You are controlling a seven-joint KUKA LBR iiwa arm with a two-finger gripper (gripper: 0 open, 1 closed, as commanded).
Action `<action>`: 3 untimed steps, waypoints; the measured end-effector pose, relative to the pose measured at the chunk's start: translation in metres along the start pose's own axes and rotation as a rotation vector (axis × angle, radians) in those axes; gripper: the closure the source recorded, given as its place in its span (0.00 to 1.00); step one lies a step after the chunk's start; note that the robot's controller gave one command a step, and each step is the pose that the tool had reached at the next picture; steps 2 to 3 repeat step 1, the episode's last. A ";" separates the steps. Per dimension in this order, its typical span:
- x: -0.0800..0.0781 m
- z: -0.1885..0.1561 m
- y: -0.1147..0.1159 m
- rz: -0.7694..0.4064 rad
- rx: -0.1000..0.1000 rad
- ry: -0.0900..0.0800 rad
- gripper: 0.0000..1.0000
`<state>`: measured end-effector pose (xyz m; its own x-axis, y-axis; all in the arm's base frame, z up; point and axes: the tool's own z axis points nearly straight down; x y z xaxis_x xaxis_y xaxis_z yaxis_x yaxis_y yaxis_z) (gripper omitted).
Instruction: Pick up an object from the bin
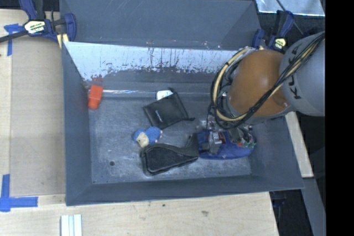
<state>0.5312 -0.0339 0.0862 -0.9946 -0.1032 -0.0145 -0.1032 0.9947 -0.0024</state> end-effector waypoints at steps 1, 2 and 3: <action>-0.025 -0.121 0.021 -0.028 -0.001 0.001 1.00; -0.025 -0.121 0.021 -0.028 -0.001 0.001 1.00; -0.025 -0.121 0.021 -0.028 -0.001 0.001 1.00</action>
Offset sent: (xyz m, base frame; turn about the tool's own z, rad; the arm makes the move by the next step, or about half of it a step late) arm 0.0177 0.0237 0.1164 -0.0256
